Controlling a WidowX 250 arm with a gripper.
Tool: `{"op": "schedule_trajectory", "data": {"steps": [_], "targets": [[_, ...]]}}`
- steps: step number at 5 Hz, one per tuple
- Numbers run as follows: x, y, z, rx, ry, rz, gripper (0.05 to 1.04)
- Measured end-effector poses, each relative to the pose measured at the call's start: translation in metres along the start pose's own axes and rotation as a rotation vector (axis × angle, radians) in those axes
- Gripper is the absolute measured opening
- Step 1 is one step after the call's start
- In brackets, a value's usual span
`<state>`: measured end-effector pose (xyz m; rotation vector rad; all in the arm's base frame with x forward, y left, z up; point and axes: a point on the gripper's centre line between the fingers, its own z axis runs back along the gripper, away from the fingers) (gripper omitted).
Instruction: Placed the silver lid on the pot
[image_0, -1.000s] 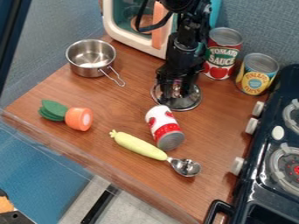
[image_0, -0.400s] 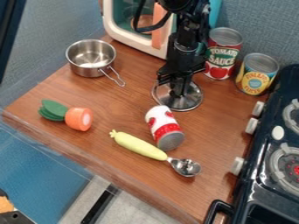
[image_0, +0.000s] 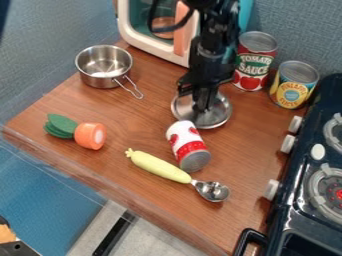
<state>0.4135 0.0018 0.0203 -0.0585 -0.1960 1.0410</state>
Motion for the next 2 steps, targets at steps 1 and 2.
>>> {"op": "schedule_trajectory", "data": {"steps": [1, 2], "targets": [[0.008, 0.007, 0.029, -0.046, 0.008, 0.053, 0.054], [0.039, 0.031, 0.050, -0.056, 0.013, 0.166, 0.054]]}}
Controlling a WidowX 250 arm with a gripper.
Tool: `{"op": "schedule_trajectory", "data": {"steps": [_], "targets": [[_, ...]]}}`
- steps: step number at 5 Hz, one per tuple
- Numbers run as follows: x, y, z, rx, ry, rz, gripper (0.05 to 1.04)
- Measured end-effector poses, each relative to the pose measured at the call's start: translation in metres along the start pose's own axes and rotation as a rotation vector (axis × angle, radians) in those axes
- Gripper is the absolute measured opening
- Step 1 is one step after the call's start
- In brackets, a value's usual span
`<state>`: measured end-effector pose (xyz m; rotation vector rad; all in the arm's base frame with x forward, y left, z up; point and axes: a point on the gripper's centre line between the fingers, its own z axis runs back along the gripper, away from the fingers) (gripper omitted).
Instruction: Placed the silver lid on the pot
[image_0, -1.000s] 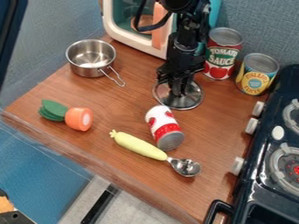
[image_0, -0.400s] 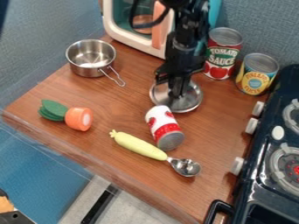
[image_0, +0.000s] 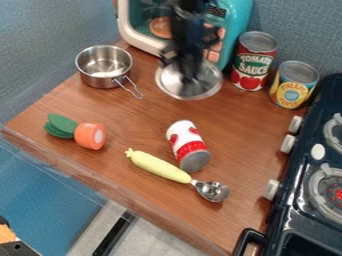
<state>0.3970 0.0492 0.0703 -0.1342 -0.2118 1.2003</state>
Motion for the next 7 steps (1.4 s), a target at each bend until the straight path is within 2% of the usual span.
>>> {"op": "schedule_trajectory", "data": {"steps": [1, 2, 3, 4, 5, 7], "targets": [[0.026, 0.012, 0.013, 0.026, -0.016, 0.121, 0.054], [0.060, 0.025, 0.020, 0.028, -0.093, 0.262, 0.054], [0.081, 0.031, 0.007, 0.050, -0.110, 0.317, 0.054], [0.097, 0.046, -0.012, 0.091, -0.089, 0.371, 0.054], [0.112, 0.054, -0.027, 0.137, -0.094, 0.412, 0.054], [0.129, 0.062, -0.038, 0.169, -0.108, 0.454, 0.054]]}}
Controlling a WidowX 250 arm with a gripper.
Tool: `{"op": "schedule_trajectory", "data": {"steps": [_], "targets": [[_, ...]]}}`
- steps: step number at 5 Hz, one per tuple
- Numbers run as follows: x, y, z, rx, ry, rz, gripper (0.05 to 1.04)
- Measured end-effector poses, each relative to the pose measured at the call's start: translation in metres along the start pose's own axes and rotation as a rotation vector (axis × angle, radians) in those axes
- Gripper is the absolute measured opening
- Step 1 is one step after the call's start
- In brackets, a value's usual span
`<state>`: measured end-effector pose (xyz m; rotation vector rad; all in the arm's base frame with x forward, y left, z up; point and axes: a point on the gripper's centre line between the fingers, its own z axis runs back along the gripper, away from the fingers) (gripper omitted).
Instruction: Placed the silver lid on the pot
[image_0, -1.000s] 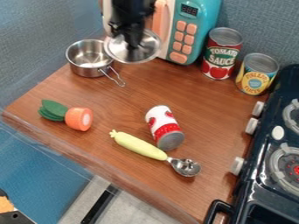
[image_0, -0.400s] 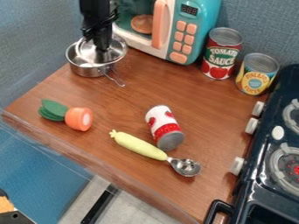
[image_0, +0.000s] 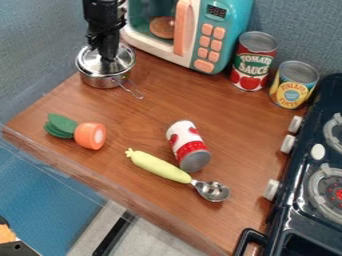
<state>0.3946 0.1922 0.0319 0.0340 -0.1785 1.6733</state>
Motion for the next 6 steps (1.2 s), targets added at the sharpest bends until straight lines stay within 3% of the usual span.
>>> {"op": "schedule_trajectory", "data": {"steps": [2, 3, 5, 6], "targets": [[-0.001, -0.009, -0.007, 0.004, 0.024, -0.027, 0.076], [0.000, -0.005, -0.007, 0.017, 0.053, 0.000, 0.227], [-0.003, 0.001, -0.007, 0.003, 0.067, -0.008, 0.777], [-0.007, 0.005, -0.004, -0.003, 0.078, -0.014, 0.992]]}}
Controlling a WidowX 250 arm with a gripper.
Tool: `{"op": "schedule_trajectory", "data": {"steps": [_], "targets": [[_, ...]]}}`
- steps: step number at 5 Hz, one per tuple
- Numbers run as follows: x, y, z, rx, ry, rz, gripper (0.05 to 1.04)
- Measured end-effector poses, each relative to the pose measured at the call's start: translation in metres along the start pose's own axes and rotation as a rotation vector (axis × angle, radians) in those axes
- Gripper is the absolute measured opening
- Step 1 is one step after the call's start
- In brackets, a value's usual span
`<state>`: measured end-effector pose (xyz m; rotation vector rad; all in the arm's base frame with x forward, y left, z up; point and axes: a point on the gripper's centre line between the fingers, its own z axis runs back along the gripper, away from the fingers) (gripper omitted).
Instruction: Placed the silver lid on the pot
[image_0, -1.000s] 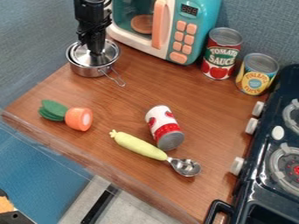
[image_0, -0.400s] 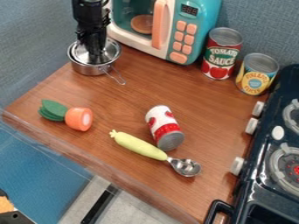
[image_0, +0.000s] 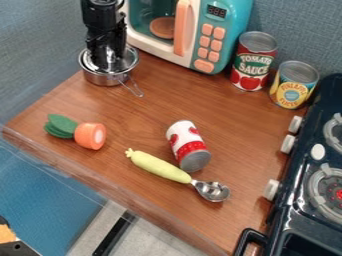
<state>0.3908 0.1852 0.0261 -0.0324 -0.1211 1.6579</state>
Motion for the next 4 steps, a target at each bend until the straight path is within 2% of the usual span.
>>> {"op": "schedule_trajectory", "data": {"steps": [1, 3, 4], "targets": [[-0.002, 0.002, 0.015, -0.033, -0.002, -0.007, 1.003], [-0.008, 0.000, 0.070, -0.165, 0.012, -0.015, 0.999], [-0.006, 0.001, 0.070, -0.166, 0.012, -0.011, 0.999]]}}
